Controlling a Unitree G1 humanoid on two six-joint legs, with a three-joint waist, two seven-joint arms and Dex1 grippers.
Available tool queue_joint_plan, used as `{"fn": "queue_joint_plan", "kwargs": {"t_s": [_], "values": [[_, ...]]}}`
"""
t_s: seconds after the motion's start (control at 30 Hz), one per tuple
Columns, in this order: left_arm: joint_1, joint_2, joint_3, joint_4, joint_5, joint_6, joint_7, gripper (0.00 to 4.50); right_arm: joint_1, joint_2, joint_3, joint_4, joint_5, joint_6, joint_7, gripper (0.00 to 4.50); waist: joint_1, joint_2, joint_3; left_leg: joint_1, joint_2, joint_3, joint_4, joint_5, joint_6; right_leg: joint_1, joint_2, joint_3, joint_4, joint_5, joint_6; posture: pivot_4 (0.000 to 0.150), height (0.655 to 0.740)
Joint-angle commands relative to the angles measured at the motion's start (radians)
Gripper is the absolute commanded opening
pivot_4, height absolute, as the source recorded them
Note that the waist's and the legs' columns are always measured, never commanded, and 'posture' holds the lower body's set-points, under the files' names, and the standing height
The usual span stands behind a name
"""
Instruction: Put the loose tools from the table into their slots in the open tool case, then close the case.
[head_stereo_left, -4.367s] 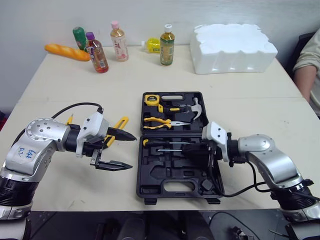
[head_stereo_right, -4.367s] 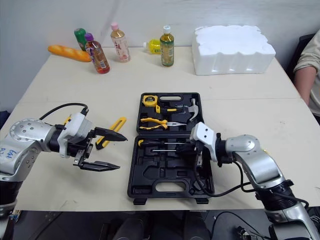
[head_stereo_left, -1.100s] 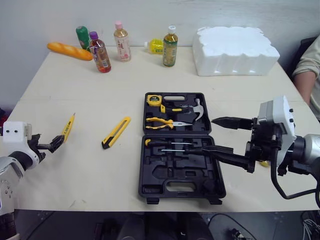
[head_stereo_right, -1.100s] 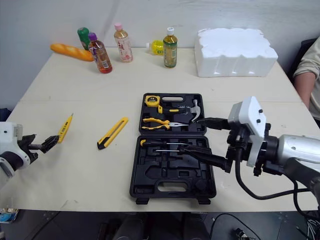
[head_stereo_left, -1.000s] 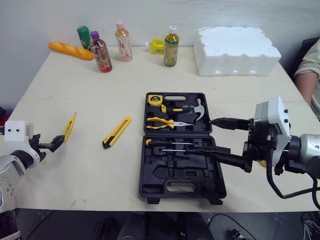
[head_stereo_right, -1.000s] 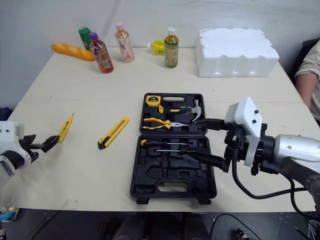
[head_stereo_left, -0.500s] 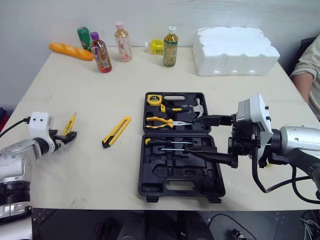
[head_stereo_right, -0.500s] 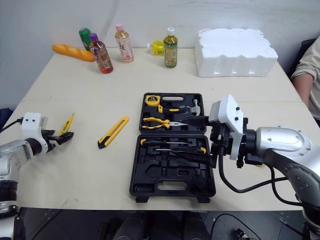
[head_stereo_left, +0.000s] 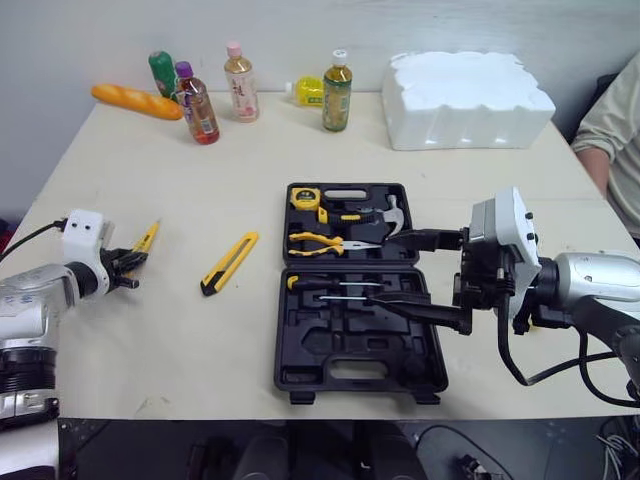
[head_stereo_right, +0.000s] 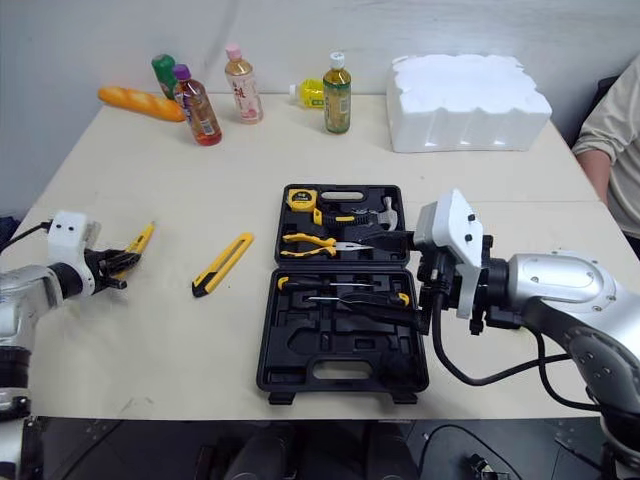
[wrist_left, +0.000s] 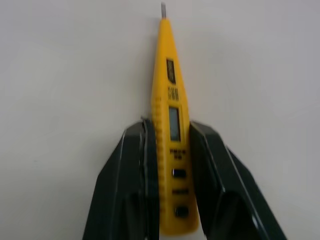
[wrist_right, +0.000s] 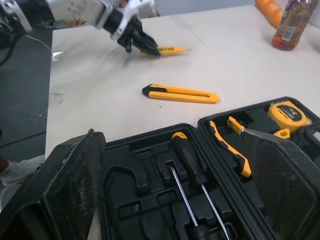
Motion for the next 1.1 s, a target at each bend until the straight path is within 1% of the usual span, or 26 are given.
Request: {"fn": "queue_joint_plan", "kwargs": {"t_s": [0.03, 0.1, 0.2, 0.33, 0.43, 0.5, 0.6, 0.7, 0.83, 0.97, 1.1], "values": [[0.055, 0.108, -0.033, -0.31, -0.136, 0.0, -0.287, 0.54, 0.101, -0.052, -0.143, -0.064, 0.054, 0.01, 0.03, 4.5, 0.003, -0.001, 0.0, -0.002, 0.0, -0.002, 0.0, 0.0, 0.0, 0.0, 0.0, 0.001, 0.0, 0.0, 0.0, 0.15, 0.7383], [0.052, 0.137, -0.089, -0.417, -0.18, 0.036, -0.365, 0.54, 0.18, -0.077, -0.219, -0.075, 0.076, 0.024, 0.05, 4.5, 0.006, 0.0, 0.0, -0.005, 0.0, -0.004, 0.001, 0.0, 0.0, 0.0, -0.001, 0.0, -0.003, 0.0, 0.0, 0.15, 0.7383], [-0.017, 0.128, -0.199, -0.531, -0.215, 0.097, -0.411, 0.54, 0.308, -0.102, -0.352, -0.084, 0.092, 0.051, 0.08, 4.5, 0.007, 0.0, 0.0, -0.01, -0.001, -0.008, 0.002, -0.001, 0.001, 0.0, -0.001, -0.003, -0.006, 0.0, 0.0, 0.15, 0.7383], [-0.119, 0.085, -0.343, -0.59, -0.208, 0.175, -0.42, 0.54, 0.449, -0.109, -0.487, -0.107, 0.089, 0.076, 0.104, 4.5, 0.003, 0.0, 0.0, -0.01, -0.001, -0.007, 0.003, 0.0, 0.001, 0.0, 0.001, -0.004, -0.004, 0.0, 0.0, 0.15, 0.7383], [-0.18, 0.044, -0.451, -0.602, -0.173, 0.189, -0.429, 0.54, 0.544, -0.101, -0.564, -0.132, 0.083, 0.091, 0.113, 4.5, 0.002, 0.0, 0.0, -0.007, -0.001, -0.003, 0.003, 0.001, 0.003, 0.0, 0.006, -0.006, 0.001, 0.0, 0.001, 0.15, 0.7383], [-0.214, 0.021, -0.509, -0.593, -0.147, 0.182, -0.437, 0.54, 0.592, -0.092, -0.597, -0.146, 0.078, 0.092, 0.115, 4.5, 0.001, -0.001, 0.0, -0.005, -0.002, -0.001, 0.004, 0.001, 0.006, 0.0, 0.007, -0.005, 0.0, 0.001, 0.001, 0.15, 0.7383], [-0.282, -0.043, -0.603, -0.547, -0.089, 0.186, -0.422, 0.54, 0.666, -0.074, -0.628, -0.169, 0.055, 0.082, 0.123, 4.5, 0.004, -0.001, 0.001, -0.004, -0.001, -0.001, 0.007, 0.0, 0.009, 0.001, 0.01, -0.002, 0.002, 0.001, 0.002, 0.15, 0.7383], [-0.316, -0.088, -0.675, -0.518, -0.039, 0.173, -0.423, 0.54, 0.702, -0.061, -0.637, -0.186, 0.056, 0.07, 0.115, 4.5, 0.004, -0.001, 0.001, -0.004, -0.001, -0.001, 0.009, 0.0, 0.009, 0.001, 0.011, 0.0, 0.003, 0.001, 0.002, 0.15, 0.7383], [-0.341, -0.117, -0.776, -0.489, 0.039, 0.134, -0.45, 0.54, 0.727, -0.047, -0.639, -0.202, 0.062, 0.063, 0.098, 4.5, 0.003, -0.001, 0.001, -0.004, -0.001, 0.0, 0.01, 0.0, 0.01, 0.001, 0.012, 0.002, 0.003, 0.002, 0.003, 0.15, 0.7383], [-0.36, -0.144, -0.802, -0.446, 0.086, 0.11, -0.457, 0.54, 0.736, -0.044, -0.635, -0.206, 0.059, 0.055, 0.091, 4.5, 0.005, -0.001, 0.001, -0.005, -0.001, 0.0, 0.013, 0.0, 0.01, 0.001, 0.012, 0.003, 0.003, 0.002, 0.003, 0.15, 0.7383], [-0.372, -0.197, -0.82, -0.395, 0.117, 0.089, -0.46, 0.54, 0.735, -0.04, -0.612, -0.206, 0.047, 0.039, 0.074, 4.5, 0.005, -0.001, 0.001, -0.006, -0.001, -0.001, 0.013, -0.001, 0.011, 0.001, 0.012, 0.004, 0.003, 0.002, 0.003, 0.15, 0.7383]]}}
